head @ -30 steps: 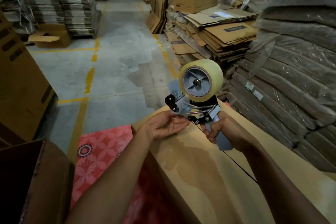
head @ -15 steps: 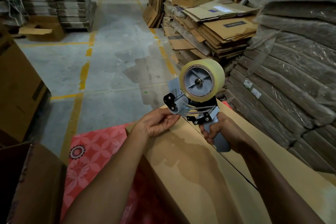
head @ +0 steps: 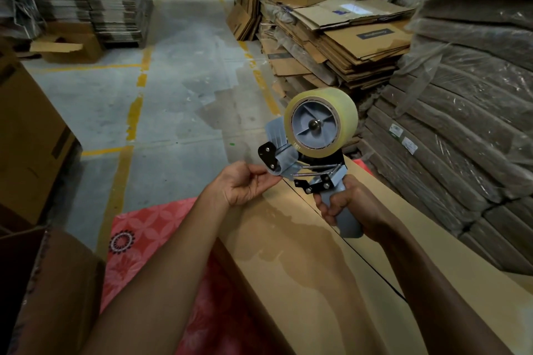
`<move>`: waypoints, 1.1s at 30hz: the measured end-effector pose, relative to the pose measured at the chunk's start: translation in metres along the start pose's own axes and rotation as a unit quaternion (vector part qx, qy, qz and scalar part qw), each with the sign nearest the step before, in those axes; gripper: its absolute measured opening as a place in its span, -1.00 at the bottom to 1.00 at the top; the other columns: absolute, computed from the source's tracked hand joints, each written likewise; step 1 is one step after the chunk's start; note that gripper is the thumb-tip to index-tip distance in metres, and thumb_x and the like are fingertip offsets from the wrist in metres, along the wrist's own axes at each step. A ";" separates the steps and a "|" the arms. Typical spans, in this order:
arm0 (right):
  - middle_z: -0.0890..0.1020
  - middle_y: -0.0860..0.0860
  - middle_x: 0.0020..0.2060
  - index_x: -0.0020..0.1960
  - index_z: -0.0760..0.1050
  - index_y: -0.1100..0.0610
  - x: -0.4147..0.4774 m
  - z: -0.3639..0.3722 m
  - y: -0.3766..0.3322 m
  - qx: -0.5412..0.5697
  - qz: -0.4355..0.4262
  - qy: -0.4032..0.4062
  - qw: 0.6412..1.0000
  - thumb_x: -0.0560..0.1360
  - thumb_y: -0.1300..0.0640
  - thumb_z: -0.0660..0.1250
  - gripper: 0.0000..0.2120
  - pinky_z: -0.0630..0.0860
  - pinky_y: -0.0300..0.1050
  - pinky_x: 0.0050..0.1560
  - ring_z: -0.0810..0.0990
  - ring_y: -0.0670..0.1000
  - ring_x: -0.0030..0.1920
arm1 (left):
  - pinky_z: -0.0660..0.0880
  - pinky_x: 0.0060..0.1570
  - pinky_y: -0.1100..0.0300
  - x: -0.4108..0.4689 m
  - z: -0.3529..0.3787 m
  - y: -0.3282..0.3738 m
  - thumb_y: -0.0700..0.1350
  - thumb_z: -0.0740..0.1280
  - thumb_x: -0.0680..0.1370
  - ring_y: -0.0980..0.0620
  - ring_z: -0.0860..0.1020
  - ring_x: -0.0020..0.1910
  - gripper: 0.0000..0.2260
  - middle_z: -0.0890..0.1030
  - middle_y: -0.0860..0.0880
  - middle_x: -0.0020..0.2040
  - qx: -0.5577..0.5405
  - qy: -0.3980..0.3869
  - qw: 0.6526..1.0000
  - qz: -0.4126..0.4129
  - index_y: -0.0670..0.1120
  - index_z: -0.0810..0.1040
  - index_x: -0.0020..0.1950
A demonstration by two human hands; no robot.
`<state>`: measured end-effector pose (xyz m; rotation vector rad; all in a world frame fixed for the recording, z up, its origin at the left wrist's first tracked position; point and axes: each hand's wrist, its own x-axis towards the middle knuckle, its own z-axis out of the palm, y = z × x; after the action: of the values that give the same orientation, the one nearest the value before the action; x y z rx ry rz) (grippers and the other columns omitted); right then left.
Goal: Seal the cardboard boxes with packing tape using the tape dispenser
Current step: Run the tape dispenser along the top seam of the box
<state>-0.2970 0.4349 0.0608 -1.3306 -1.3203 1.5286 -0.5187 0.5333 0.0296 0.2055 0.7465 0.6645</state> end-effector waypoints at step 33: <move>0.49 0.12 -0.46 -0.29 0.46 0.31 -0.035 -0.010 0.046 -0.085 0.037 0.172 0.981 0.37 0.26 0.46 -0.80 0.35 -0.05 -0.36 0.45 0.09 -0.40 | 0.48 -0.47 0.32 0.061 0.004 0.065 -0.29 0.42 0.56 0.06 0.56 -0.45 -0.92 0.67 -0.20 -0.23 0.567 0.186 0.785 0.168 -0.30 0.69 -0.05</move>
<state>-0.2751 0.3936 0.0253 -1.6826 -1.2101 1.1838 -0.5146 0.6222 0.0246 1.3801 1.4610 0.5114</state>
